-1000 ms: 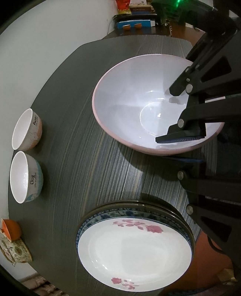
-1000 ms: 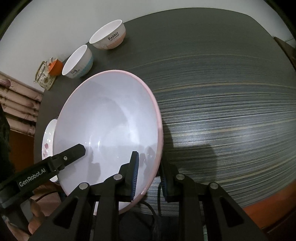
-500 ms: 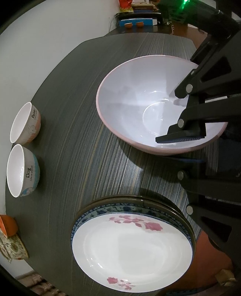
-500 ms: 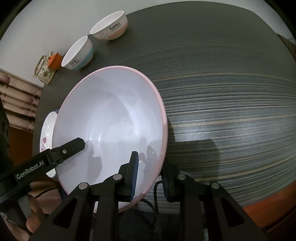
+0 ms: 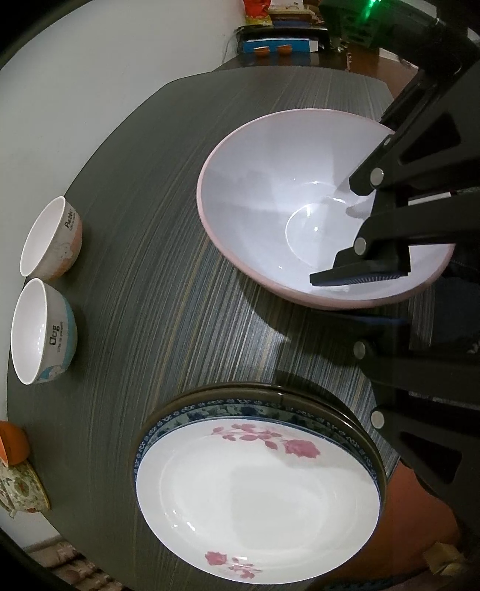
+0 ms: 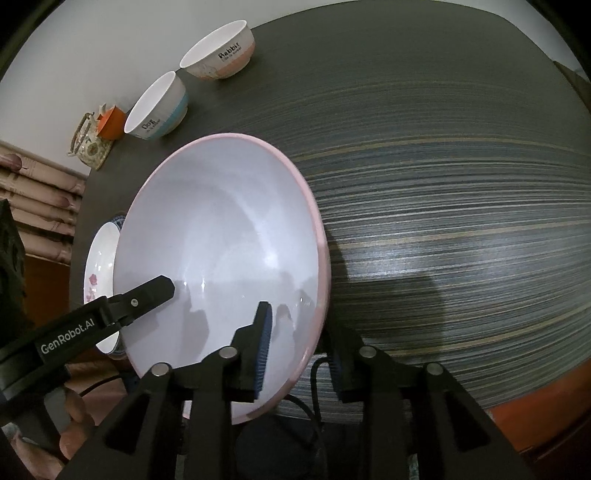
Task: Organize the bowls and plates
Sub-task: 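Lift the pink-rimmed bowl and carry it beside the plate stack, then lower the pink-rimmed bowl onto the table and open both grippers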
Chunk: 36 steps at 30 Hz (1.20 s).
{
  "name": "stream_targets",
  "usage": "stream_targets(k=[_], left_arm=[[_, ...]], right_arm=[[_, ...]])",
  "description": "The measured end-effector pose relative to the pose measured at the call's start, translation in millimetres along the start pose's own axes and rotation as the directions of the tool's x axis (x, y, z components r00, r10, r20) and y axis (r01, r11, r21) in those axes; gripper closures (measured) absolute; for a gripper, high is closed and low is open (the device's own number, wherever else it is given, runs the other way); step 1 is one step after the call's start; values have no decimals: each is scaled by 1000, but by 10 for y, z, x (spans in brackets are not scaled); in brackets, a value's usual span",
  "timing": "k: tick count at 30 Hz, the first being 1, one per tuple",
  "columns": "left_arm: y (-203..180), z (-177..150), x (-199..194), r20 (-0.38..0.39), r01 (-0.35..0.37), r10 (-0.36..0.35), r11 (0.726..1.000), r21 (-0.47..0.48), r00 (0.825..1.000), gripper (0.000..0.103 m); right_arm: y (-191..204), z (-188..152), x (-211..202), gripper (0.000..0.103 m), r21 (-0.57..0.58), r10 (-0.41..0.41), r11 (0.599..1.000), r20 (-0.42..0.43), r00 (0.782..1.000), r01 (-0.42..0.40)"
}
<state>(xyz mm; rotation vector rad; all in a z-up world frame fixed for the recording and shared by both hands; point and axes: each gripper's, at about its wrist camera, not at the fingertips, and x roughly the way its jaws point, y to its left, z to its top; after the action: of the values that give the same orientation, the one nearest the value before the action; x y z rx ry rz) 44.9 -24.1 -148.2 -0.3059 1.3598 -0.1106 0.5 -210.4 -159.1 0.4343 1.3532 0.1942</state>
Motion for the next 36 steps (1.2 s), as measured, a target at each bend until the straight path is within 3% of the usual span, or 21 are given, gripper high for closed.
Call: stream_targets(k=[3, 15, 36], left_arm=[[8, -4, -6, 3, 0, 0, 1000, -1, 1000, 89], [142, 5, -122, 35, 7, -7, 1000, -10, 999, 89], [309, 137, -410, 86, 97, -95, 995, -13, 992, 84]], right_arm=[[12, -8, -27, 68, 1, -3, 1000, 11, 1000, 3], [34, 7, -63, 66, 13, -10, 1000, 37, 999, 10], [10, 181, -341, 58, 16, -46, 999, 158, 986, 44]])
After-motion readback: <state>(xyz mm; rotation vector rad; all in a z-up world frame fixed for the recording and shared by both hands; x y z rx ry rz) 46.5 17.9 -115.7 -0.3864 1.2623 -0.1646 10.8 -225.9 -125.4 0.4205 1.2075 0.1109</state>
